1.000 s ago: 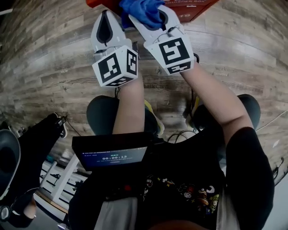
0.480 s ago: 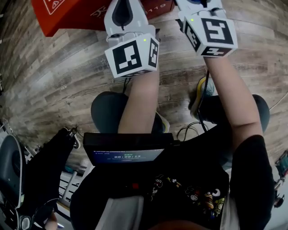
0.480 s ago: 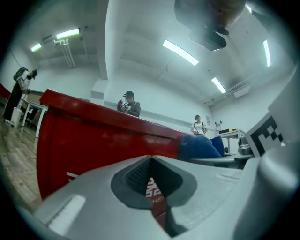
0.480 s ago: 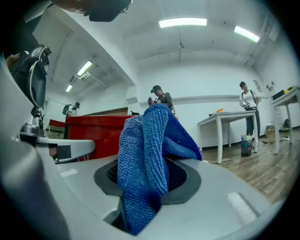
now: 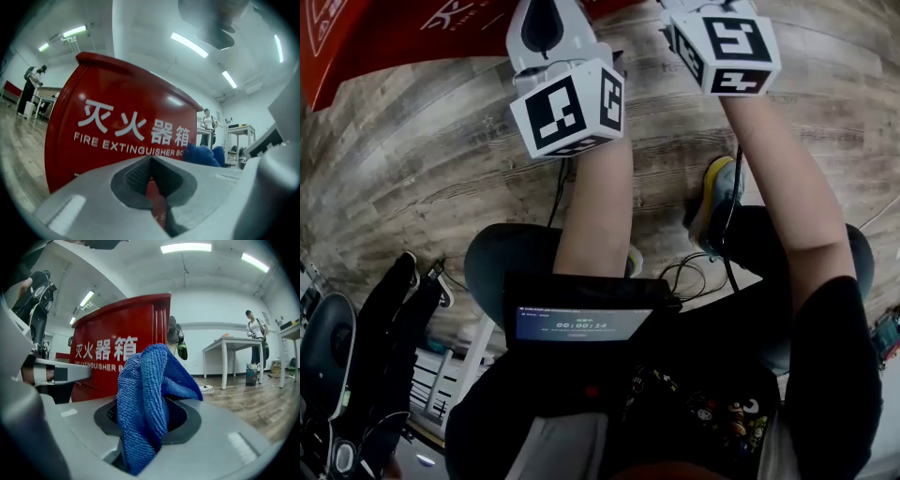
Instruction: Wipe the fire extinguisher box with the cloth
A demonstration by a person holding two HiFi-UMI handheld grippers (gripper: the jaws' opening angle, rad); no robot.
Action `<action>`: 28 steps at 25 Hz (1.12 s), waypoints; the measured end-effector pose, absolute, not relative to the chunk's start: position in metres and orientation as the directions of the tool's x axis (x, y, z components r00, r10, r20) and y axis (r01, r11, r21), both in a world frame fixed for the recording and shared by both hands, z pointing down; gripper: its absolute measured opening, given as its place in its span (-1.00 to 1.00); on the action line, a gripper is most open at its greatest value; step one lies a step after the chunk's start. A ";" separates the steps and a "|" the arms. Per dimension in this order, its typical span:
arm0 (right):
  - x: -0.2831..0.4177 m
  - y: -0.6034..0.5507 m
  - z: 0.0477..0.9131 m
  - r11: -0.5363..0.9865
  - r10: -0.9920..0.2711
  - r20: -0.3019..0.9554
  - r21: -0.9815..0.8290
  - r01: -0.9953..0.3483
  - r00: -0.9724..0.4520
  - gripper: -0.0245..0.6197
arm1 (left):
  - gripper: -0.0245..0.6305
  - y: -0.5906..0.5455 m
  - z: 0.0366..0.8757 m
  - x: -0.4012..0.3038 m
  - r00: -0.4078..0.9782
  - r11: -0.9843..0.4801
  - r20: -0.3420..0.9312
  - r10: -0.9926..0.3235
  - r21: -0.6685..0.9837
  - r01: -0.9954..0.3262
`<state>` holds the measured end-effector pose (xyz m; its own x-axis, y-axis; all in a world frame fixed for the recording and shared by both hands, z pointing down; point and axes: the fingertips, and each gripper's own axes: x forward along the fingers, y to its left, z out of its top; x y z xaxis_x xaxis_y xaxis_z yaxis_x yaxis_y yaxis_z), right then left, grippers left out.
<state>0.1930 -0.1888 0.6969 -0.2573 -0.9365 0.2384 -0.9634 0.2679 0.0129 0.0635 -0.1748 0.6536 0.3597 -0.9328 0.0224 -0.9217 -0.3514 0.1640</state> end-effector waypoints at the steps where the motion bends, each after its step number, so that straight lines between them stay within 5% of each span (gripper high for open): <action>1: 0.192 -0.186 0.718 0.275 -0.927 0.265 0.006 -0.961 -0.264 -0.36 | -0.62 -0.175 0.669 0.063 0.353 -0.341 0.036 -0.935 0.178 -0.923; 12: 0.177 -0.185 0.896 0.377 -0.818 0.460 -0.026 -0.926 -0.346 -0.36 | -0.62 -0.172 0.807 0.034 0.264 -0.230 0.170 -0.949 0.197 -0.953; 28: -0.038 -0.159 0.862 0.646 -0.705 0.396 0.015 -0.763 -0.589 -0.36 | -0.62 -0.146 0.808 -0.117 0.103 -0.070 0.171 -0.980 0.185 -0.980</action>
